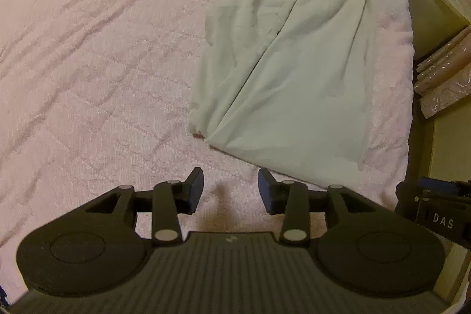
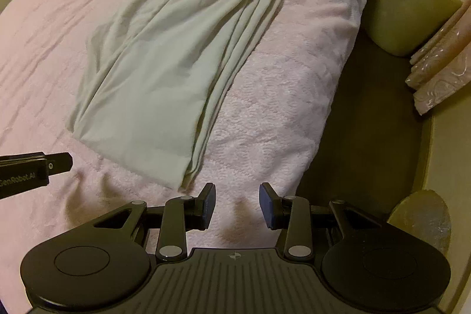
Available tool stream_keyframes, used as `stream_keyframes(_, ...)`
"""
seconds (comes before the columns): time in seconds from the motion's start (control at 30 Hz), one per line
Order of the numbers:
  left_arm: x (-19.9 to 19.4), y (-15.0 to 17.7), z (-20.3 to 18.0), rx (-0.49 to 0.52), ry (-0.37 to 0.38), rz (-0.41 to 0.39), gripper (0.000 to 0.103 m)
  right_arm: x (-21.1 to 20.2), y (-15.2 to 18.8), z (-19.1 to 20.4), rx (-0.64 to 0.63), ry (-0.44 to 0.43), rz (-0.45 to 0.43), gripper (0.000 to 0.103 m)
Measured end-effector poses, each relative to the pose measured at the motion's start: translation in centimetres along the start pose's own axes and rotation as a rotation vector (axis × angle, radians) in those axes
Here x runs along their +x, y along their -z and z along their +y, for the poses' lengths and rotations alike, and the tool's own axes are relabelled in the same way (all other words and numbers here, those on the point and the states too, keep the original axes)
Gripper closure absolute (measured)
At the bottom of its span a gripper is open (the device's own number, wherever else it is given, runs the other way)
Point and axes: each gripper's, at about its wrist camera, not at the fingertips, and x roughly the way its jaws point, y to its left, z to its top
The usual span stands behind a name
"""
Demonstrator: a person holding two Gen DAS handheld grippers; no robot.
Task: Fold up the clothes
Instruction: 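Grasp the strip end with the left gripper while the right gripper grasps beside it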
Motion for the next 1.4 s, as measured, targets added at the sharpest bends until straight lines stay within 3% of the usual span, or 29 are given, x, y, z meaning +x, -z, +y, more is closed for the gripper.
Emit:
stream_keyframes(0.13, 0.7, 0.2, 0.9, -0.021, 0.060, -0.012, 0.065, 0.8, 0.0, -0.1, 0.003, 0.004, 0.011, 0.066)
stream_keyframes(0.23, 0.8, 1.0, 1.7, 0.015, 0.115, -0.087, 0.065, 0.9, 0.4, 0.0, -0.035, 0.010, -0.066, 0.066)
stream_keyframes(0.3, 0.6, 1.8, 2.0, 0.106, 0.127, -0.160, 0.065, 0.1, 1.3, 0.5, -0.122, 0.047, -0.219, 0.066)
stream_keyframes(0.37, 0.5, 2.9, 1.9, 0.236, 0.091, -0.232, 0.065, -0.9, 3.6, 2.3, -0.342, 0.151, -0.467, 0.066)
stream_keyframes(0.4, 0.6, 3.5, 1.7, 0.318, 0.057, -0.262, 0.065, -0.8, 5.0, 3.3, -0.494, 0.197, -0.543, 0.066)
stream_keyframes(0.43, 0.7, 4.2, 1.4, 0.400, 0.023, -0.292, 0.065, -0.4, 6.1, 4.2, -0.618, 0.210, -0.562, 0.066)
stream_keyframes(0.53, 1.6, 6.0, 0.3, 0.644, -0.039, -0.357, 0.065, 1.0, 8.9, 5.8, -0.847, 0.170, -0.509, 0.066)
stream_keyframes(0.63, 2.9, 7.7, -0.9, 0.858, -0.094, -0.408, 0.065, 2.3, 11.2, 6.8, -0.963, 0.159, -0.479, 0.066)
stream_keyframes(0.83, 6.6, 11.3, -1.6, 1.280, -0.296, -0.521, 0.059, 4.8, 12.8, 7.0, -1.079, 0.219, -0.482, 0.066)
stream_keyframes(1.03, 8.1, 11.9, -0.7, 1.388, -0.325, -0.603, 0.057, 6.5, 13.1, 7.1, -1.149, 0.273, -0.506, 0.064)
stream_keyframes(1.27, 9.4, 12.0, -0.2, 1.511, -0.341, -0.643, 0.057, 7.7, 13.4, 7.2, -1.241, 0.313, -0.550, 0.064)
stream_keyframes(1.37, 10.3, 11.4, -0.1, 1.592, -0.338, -0.655, 0.060, 8.4, 12.8, 7.2, -1.264, 0.317, -0.559, 0.063)
stream_keyframes(1.4, 10.6, 11.2, 0.0, 1.619, -0.339, -0.657, 0.067, 8.7, 12.6, 7.3, -1.276, 0.322, -0.563, 0.063)
